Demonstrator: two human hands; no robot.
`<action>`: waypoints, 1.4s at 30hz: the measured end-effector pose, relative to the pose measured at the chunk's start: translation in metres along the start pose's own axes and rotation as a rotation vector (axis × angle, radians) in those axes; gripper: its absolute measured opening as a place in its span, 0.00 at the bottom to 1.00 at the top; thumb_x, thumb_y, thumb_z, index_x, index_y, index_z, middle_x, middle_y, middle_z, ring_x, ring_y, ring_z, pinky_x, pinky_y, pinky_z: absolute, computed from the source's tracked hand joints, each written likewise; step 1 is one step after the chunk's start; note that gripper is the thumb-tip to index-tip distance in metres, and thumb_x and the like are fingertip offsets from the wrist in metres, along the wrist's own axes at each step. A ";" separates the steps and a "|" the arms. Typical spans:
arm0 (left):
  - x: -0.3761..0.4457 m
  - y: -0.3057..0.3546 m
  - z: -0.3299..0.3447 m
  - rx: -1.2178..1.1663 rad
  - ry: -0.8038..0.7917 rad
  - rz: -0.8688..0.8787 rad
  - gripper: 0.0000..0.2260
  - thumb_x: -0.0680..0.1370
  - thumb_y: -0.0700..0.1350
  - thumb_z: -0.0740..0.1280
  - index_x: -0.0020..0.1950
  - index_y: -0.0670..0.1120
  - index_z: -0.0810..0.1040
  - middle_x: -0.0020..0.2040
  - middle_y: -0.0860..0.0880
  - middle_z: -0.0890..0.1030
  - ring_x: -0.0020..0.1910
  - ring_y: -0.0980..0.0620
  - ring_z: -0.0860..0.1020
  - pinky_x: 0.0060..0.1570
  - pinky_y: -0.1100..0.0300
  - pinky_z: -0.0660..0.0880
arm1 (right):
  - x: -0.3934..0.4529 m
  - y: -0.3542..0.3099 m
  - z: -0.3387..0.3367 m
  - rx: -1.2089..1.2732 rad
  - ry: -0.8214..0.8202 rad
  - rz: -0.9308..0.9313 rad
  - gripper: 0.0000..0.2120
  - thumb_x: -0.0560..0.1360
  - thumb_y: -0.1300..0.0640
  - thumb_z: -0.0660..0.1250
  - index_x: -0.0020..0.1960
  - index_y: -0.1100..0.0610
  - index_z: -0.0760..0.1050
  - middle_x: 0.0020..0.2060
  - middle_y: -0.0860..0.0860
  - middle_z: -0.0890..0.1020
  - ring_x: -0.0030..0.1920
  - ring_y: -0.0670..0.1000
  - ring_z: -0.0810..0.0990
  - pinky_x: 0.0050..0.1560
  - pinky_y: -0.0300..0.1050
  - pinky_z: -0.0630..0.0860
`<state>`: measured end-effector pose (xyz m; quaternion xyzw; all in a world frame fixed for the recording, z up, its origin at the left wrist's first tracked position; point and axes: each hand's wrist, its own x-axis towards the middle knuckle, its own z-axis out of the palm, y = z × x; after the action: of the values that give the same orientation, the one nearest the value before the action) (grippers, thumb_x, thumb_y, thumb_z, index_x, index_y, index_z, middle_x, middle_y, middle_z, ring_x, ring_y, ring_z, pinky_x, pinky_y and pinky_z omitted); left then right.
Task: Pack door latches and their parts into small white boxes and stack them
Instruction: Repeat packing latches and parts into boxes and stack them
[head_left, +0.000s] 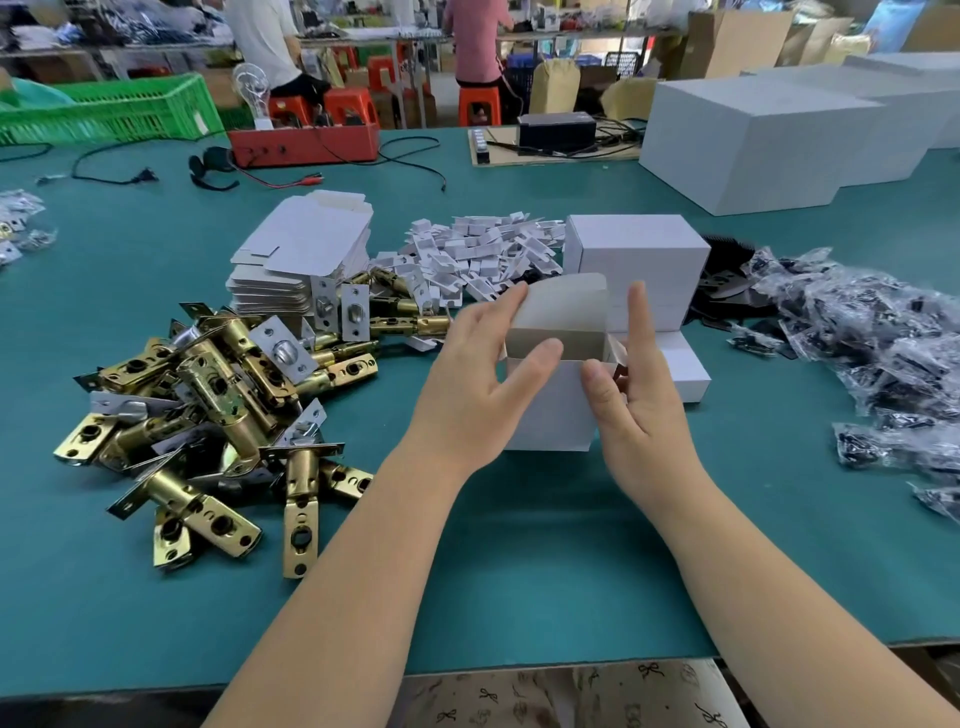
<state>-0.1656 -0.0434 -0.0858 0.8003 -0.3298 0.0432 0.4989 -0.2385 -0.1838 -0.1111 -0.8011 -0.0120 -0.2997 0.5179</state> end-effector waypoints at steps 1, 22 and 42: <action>0.001 0.000 -0.002 0.018 -0.006 -0.001 0.35 0.71 0.67 0.56 0.74 0.51 0.67 0.62 0.59 0.68 0.58 0.76 0.65 0.58 0.76 0.63 | 0.000 0.001 0.000 -0.032 0.003 -0.008 0.24 0.74 0.36 0.55 0.68 0.26 0.50 0.50 0.46 0.73 0.45 0.41 0.73 0.51 0.35 0.70; 0.007 -0.007 0.008 -0.394 0.128 -0.296 0.26 0.81 0.63 0.50 0.45 0.48 0.81 0.39 0.51 0.83 0.38 0.57 0.79 0.39 0.63 0.75 | -0.002 -0.007 -0.002 0.027 -0.027 0.054 0.09 0.76 0.46 0.56 0.56 0.40 0.66 0.36 0.36 0.73 0.35 0.36 0.71 0.36 0.27 0.66; 0.069 -0.038 -0.045 1.076 -0.164 -0.524 0.15 0.78 0.39 0.62 0.64 0.41 0.74 0.61 0.42 0.76 0.57 0.41 0.76 0.43 0.51 0.69 | -0.003 -0.007 -0.003 0.005 -0.024 0.091 0.10 0.75 0.41 0.57 0.56 0.33 0.64 0.38 0.27 0.75 0.38 0.34 0.72 0.39 0.26 0.68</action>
<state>-0.0785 -0.0287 -0.0655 0.9957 -0.0910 0.0179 -0.0089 -0.2444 -0.1822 -0.1059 -0.8030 0.0173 -0.2661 0.5329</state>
